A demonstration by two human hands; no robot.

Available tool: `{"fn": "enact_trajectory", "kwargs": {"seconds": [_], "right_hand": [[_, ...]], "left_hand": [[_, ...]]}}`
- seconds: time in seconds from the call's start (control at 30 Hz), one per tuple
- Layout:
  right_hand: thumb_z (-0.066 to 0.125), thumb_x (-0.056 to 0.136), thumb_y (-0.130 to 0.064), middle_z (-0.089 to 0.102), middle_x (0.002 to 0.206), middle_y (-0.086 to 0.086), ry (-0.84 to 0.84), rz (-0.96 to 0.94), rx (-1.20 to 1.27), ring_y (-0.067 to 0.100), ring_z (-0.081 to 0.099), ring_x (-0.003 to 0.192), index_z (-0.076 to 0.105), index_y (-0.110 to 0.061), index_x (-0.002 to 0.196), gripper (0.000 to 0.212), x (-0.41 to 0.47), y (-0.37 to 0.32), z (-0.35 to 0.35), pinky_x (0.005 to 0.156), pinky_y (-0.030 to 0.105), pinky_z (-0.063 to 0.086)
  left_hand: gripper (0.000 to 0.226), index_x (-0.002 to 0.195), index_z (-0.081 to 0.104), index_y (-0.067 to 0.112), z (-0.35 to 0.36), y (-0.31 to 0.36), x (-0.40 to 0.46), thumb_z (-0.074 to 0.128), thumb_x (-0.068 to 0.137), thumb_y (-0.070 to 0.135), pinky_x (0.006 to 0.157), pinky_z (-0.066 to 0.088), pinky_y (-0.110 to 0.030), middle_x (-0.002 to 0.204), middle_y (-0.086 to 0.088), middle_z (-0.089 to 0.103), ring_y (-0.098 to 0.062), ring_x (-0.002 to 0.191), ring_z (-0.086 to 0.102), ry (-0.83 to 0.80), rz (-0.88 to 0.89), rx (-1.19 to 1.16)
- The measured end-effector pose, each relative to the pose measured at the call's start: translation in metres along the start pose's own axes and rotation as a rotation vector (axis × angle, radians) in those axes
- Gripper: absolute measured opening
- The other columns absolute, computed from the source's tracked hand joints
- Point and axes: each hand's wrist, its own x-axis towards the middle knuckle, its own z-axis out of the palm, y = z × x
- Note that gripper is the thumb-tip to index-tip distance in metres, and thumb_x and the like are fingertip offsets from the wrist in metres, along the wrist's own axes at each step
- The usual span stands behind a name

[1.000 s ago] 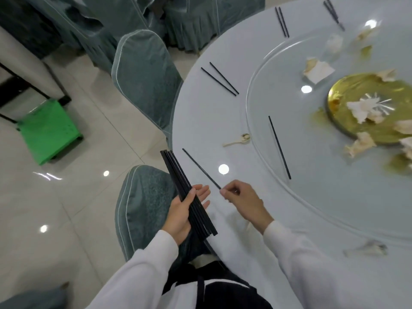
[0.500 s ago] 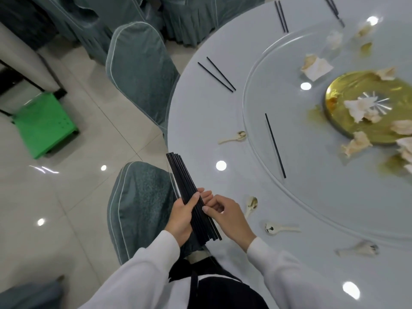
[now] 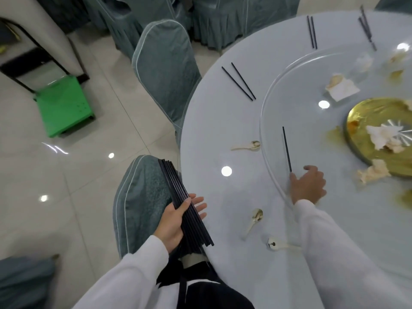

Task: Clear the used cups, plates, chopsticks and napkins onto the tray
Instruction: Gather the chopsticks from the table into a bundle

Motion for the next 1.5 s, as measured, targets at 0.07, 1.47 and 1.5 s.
{"fn": "enact_trajectory", "kwargs": {"seconds": [0.07, 1.47, 1.5], "right_hand": [[0.065, 0.102, -0.033, 0.058, 0.132, 0.02, -0.019, 0.019, -0.048, 0.042, 0.053, 0.125, 0.058, -0.009, 0.128, 0.036, 0.001, 0.006, 0.003, 0.101, 0.053, 0.04], [0.076, 0.097, -0.021, 0.079, 0.085, 0.007, -0.918, -0.127, 0.614, 0.021, 0.077, 0.078, 0.074, -0.008, 0.102, 0.015, -0.34, -0.173, 0.028, 0.069, 0.033, 0.061], [0.076, 0.096, -0.02, 0.079, 0.084, 0.006, -0.923, -0.138, 0.62, 0.02, 0.076, 0.078, 0.075, -0.007, 0.101, 0.013, -0.348, -0.182, 0.032, 0.069, 0.032, 0.06]], "left_hand": [[0.027, 0.13, 0.057, -0.005, -0.002, 0.0, -0.001, 0.048, 0.111, 0.012, 0.082, 0.066, -0.044, 0.123, -0.022, 0.074, -0.036, 0.112, 0.074, -0.01, 0.002, 0.004], [0.026, 0.128, 0.061, 0.001, -0.101, 0.113, -0.005, 0.049, 0.111, 0.016, 0.102, 0.056, -0.049, 0.128, -0.021, 0.072, -0.034, 0.122, 0.07, -0.316, 0.056, 0.047], [0.026, 0.128, 0.061, 0.0, -0.109, 0.121, -0.004, 0.049, 0.111, 0.016, 0.104, 0.055, -0.05, 0.129, -0.022, 0.072, -0.035, 0.123, 0.069, -0.33, 0.059, 0.048]]}}
